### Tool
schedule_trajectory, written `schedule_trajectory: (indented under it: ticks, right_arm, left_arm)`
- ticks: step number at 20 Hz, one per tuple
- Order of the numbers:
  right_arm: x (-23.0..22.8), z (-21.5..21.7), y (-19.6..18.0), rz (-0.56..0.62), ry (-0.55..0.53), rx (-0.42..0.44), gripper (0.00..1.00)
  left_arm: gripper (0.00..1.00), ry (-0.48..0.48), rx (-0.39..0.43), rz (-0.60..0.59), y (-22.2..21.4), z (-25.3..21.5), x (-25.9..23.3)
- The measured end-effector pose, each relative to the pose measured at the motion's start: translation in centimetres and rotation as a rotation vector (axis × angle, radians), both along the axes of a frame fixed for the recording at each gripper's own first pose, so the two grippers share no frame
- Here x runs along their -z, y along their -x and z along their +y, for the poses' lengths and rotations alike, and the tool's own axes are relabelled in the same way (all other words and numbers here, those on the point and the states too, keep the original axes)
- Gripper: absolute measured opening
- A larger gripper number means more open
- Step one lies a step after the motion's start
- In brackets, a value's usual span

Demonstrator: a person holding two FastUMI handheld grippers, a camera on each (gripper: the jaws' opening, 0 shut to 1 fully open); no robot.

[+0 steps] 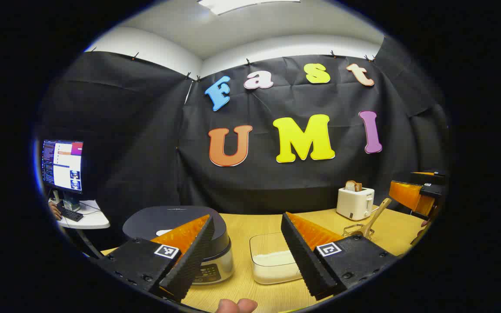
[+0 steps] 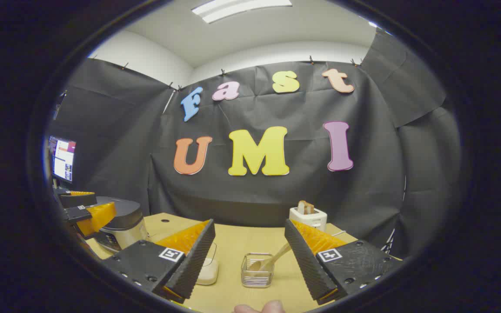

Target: Close the left gripper, press the button to open the rice cooker; take a wooden spoon from the chopstick holder with the right hand, scoop a spoonful of rice and pour it into the rice cooker, then put the wooden spoon back into the chopstick holder.

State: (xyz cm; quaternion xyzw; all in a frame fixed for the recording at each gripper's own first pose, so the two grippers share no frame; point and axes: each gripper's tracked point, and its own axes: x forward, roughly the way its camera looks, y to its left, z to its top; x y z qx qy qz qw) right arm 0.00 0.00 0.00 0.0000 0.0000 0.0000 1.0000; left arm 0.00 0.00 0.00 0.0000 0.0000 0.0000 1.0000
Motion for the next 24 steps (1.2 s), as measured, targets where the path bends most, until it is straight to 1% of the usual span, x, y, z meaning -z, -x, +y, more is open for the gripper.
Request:
schedule_trajectory:
  ticks: [2, 4, 6, 9, 17, 19, 24]
  right_arm:
    - [-0.2, -0.3, -0.2, -0.006, 0.016, 0.003, 0.95]
    - [-0.7, -1.0, -0.2, -0.019, 0.007, 0.017, 0.95]
    - [-0.8, -1.4, -0.2, -0.022, -0.003, 0.028, 0.95]
    - [-1.0, -2.0, 0.0, -0.027, -0.015, 0.043, 0.95]
    - [-1.9, -2.0, 0.3, -0.056, 0.014, 0.048, 0.95]
    - [-1.9, -2.3, 0.2, -0.058, 0.007, 0.054, 0.95]
    - [-1.2, -2.9, 0.1, -0.038, -0.039, 0.035, 0.95]
  left_arm:
    - [0.99, 0.001, -0.016, 0.004, 0.1, 0.5, 0.0]
    - [0.99, 0.014, -0.033, 0.003, 0.1, 1.2, 0.0]
    - [0.99, 0.028, -0.034, 0.004, 0.0, 1.4, 0.0]
    - [0.99, 0.022, -0.044, 0.005, 0.1, 1.9, 0.1]
    - [0.98, 0.016, -0.057, -0.001, 0.2, 1.8, 0.0]
    - [0.99, 0.021, -0.063, -0.001, 0.2, 1.9, 0.0]
    - [0.99, 0.012, -0.077, 0.001, -0.2, 1.7, 0.4]
